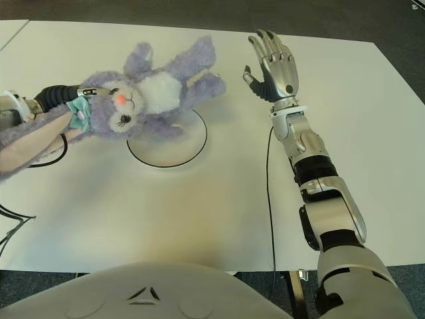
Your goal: Put the doll into the plate.
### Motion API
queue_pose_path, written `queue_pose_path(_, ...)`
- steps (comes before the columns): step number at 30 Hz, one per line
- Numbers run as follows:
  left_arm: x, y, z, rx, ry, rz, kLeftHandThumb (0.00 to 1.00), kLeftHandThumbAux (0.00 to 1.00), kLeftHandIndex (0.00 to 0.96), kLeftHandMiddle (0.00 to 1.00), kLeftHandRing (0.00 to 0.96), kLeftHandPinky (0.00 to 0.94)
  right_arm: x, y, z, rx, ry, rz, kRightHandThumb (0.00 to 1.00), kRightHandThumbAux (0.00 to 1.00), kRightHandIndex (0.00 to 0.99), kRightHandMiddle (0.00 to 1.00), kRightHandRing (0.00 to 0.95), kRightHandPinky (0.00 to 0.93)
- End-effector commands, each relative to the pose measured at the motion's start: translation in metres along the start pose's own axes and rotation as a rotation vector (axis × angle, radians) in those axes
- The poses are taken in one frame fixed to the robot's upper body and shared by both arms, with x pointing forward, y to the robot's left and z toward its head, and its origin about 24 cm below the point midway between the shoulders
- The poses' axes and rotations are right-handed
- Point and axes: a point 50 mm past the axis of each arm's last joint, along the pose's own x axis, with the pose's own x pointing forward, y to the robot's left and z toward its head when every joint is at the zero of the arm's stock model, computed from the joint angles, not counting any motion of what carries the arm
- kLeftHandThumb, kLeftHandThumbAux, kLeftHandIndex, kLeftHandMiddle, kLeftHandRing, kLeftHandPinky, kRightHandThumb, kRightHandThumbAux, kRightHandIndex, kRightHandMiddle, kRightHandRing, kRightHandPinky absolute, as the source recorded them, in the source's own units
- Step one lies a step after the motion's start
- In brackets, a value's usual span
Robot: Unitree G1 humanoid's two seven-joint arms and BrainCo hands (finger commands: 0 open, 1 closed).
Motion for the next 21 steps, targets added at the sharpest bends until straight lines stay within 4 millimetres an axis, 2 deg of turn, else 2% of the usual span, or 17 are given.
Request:
queue_pose_path(1,0.003,-0.002,-0.007,0.026,-0.016,-0.017,0.951,0.651,0.384,0.503,0.532,0.872,-0.002,0.004,-0.007,0.232,0.138,0.021,0.651,0.536,0.168,0.209,0.246,0.351)
queue_pose_path(4,0.003,-0.003,-0.008,0.032,-0.031,-0.014,0.951,0.651,0.384,0.503,0.531,0.865,0.0,0.003,-0.009,0.347,0.189,0.013,0.67,0.605,0.26,0.304,0.352,0.438)
queue_pose_path(8,0.003,-0.003,-0.009,0.051,-0.042,-0.002,0.952,0.651,0.385,0.502,0.53,0.857,0.003,0.001,-0.015,0.492,0.256,-0.007,0.701,0.685,0.376,0.411,0.46,0.508)
queue_pose_path(13,0.003,-0.004,-0.01,0.075,-0.054,0.007,0.952,0.65,0.386,0.502,0.529,0.849,0.003,0.003,-0.017,0.743,0.337,-0.034,0.814,0.683,0.432,0.446,0.498,0.52)
queue_pose_path(18,0.002,-0.005,-0.009,0.123,-0.079,0.019,0.952,0.65,0.387,0.501,0.527,0.843,0.004,0.005,-0.02,0.967,0.427,-0.049,0.837,0.681,0.442,0.455,0.512,0.517)
queue_pose_path(21,0.002,-0.005,-0.009,0.153,-0.094,0.026,0.952,0.65,0.389,0.502,0.526,0.852,0.004,0.005,-0.021,1.023,0.449,-0.04,0.838,0.682,0.438,0.46,0.526,0.528)
